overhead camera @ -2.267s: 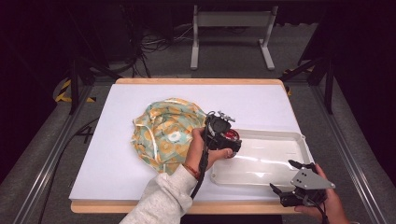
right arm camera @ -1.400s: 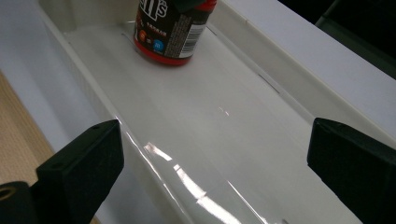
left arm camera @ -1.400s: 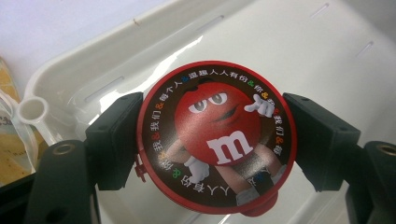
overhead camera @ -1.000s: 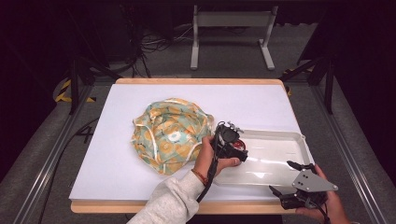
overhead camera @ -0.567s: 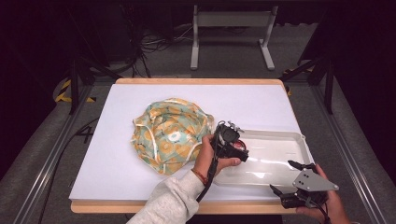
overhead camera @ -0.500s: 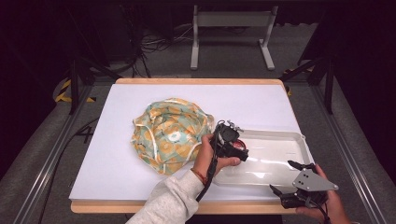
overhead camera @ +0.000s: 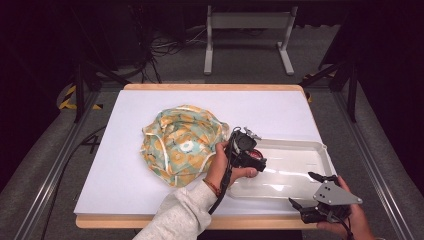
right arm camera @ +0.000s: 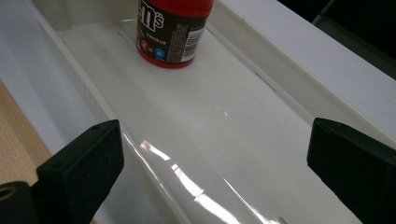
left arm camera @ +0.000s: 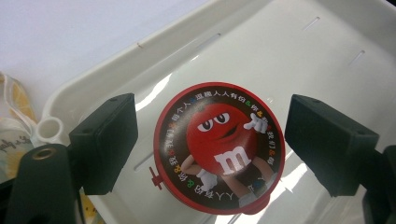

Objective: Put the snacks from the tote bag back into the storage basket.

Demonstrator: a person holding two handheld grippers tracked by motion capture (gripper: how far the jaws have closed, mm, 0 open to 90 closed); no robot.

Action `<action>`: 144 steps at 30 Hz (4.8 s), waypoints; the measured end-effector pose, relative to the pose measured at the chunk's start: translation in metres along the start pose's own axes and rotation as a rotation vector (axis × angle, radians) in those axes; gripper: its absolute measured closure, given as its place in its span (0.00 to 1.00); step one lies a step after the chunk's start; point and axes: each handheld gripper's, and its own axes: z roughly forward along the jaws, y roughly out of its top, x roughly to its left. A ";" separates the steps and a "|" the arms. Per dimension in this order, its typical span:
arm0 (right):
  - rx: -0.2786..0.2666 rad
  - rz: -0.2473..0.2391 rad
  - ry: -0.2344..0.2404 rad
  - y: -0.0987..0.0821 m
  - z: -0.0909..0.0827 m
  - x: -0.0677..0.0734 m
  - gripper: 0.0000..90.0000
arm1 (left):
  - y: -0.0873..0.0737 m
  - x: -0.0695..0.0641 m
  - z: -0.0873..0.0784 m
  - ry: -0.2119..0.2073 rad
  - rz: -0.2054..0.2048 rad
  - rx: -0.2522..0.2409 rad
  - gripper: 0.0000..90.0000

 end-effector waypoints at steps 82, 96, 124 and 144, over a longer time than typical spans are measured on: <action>0.020 0.003 -0.013 0.001 0.002 0.000 0.04 | -0.033 0.045 -0.078 0.030 0.306 -0.050 0.10; 0.018 -0.001 -0.015 0.001 0.001 0.001 0.04 | -0.053 0.065 -0.083 0.073 0.310 -0.023 0.08; 0.020 0.003 -0.016 0.002 0.002 0.001 0.05 | -0.108 0.102 -0.096 0.159 0.348 -0.023 0.07; 0.022 0.000 -0.015 0.002 0.003 0.001 0.05 | -0.149 0.125 -0.113 0.186 0.344 -0.037 0.07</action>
